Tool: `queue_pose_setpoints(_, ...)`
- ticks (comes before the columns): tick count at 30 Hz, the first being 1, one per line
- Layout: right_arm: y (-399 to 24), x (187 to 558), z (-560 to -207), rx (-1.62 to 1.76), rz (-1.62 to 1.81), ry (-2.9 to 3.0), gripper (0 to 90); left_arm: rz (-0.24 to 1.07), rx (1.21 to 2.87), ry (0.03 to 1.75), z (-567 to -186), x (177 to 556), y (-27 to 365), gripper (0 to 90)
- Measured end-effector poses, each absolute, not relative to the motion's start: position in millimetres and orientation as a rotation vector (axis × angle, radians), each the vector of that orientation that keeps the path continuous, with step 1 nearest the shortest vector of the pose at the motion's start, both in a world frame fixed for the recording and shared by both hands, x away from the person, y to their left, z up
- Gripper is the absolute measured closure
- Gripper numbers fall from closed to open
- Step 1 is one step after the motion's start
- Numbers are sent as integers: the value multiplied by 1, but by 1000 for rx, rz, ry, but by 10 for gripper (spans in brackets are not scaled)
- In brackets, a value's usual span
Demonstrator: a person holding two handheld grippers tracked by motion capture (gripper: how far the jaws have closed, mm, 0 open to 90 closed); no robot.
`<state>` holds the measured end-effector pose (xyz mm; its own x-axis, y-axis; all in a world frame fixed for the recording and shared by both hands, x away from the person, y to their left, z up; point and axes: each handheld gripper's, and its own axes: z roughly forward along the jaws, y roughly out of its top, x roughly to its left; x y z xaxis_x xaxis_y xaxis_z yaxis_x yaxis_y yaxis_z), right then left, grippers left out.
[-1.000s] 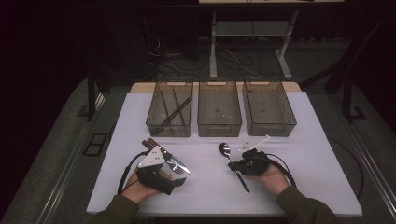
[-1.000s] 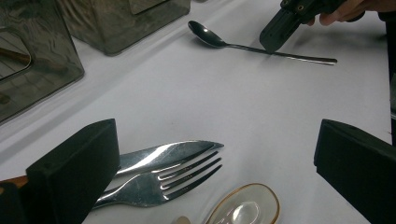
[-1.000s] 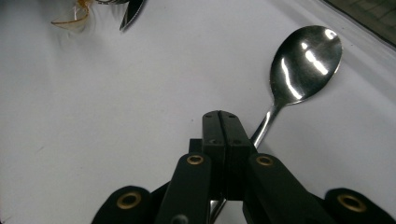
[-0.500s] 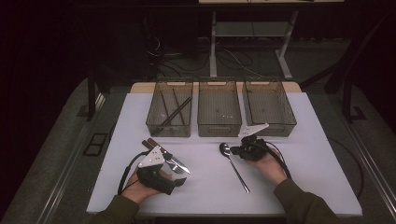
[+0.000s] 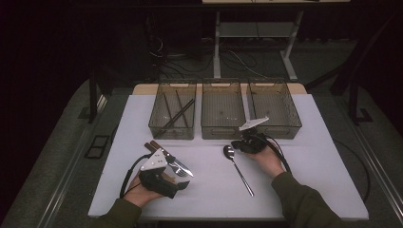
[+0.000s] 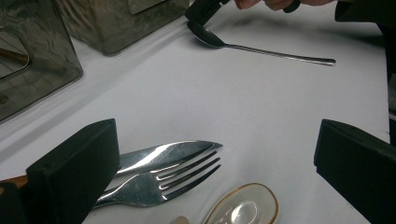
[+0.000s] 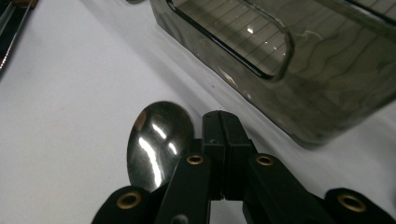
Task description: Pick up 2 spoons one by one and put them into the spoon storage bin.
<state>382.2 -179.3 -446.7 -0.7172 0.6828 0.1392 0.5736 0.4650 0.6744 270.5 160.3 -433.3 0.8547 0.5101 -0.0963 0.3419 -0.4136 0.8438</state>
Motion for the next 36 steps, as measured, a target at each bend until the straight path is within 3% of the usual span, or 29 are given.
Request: queue_pose_setpoints(36,-137,370,-451,948,1191,2687,898,214,2040,619,-433,270,160,0)
